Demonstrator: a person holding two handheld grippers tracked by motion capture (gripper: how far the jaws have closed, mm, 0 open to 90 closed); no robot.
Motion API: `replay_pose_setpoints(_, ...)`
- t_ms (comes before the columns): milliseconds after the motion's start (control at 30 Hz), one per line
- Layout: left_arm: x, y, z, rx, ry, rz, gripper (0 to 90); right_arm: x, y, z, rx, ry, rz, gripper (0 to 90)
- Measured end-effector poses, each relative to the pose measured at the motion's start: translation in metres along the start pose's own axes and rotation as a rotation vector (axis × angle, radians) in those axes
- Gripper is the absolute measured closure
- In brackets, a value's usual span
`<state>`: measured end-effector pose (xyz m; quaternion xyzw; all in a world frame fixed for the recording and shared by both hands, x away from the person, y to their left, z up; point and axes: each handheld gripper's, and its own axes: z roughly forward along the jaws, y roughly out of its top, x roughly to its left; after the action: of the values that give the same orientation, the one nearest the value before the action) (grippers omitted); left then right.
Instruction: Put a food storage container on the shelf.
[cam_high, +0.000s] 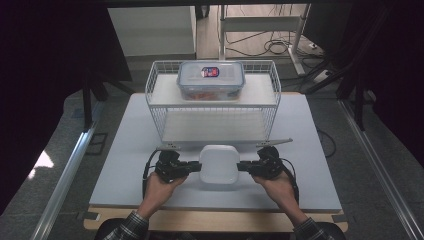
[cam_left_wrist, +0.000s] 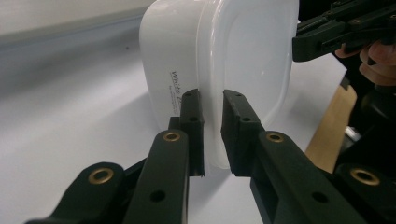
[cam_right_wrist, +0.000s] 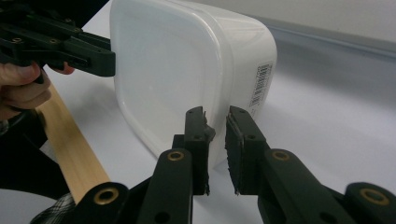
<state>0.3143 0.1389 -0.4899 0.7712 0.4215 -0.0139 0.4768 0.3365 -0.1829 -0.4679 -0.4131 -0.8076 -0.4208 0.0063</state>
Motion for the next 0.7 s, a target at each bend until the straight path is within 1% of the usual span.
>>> replay_pose_setpoints(33,-0.001,0.001,-0.002,-0.008,-0.002,0.002,79.8,0.000,0.001,-0.002,-0.019,0.012,-0.004,79.2)
replay_pose_setpoints(67,-0.002,0.002,-0.003,-0.013,0.000,0.005,79.8,0.001,0.002,-0.004,-0.030,0.013,-0.009,79.2)
replay_pose_setpoints(100,-0.004,0.003,-0.005,-0.022,0.004,0.010,79.8,0.001,0.002,-0.004,-0.030,0.013,-0.009,79.2)
replay_pose_setpoints(133,-0.005,0.004,-0.007,-0.028,0.007,0.016,79.8,0.003,0.004,-0.006,-0.038,0.013,-0.017,79.2)
replay_pose_setpoints(167,-0.006,0.005,-0.009,-0.034,0.011,0.019,79.8,0.006,0.007,-0.009,-0.057,0.010,-0.039,79.2)
replay_pose_setpoints(233,-0.008,0.008,-0.014,-0.045,0.021,0.032,79.8,0.009,0.010,-0.012,-0.070,0.013,-0.054,79.3)
replay_pose_setpoints(267,-0.008,0.008,-0.014,-0.045,0.021,0.032,79.7,0.009,0.010,-0.012,-0.070,0.013,-0.054,79.3)
replay_pose_setpoints(467,-0.011,0.016,-0.024,-0.059,0.033,0.050,79.6,0.017,0.021,-0.018,-0.108,0.015,-0.091,79.5)
replay_pose_setpoints(533,-0.012,0.019,-0.026,-0.062,0.038,0.058,79.5,0.020,0.028,-0.023,-0.127,0.012,-0.114,79.7)
replay_pose_setpoints(600,-0.014,0.022,-0.028,-0.064,0.043,0.066,79.4,0.022,0.030,-0.025,-0.133,0.011,-0.116,79.7)
replay_pose_setpoints(700,-0.016,0.028,-0.031,-0.075,0.050,0.077,79.3,0.025,0.037,-0.030,-0.144,0.005,-0.131,79.7)
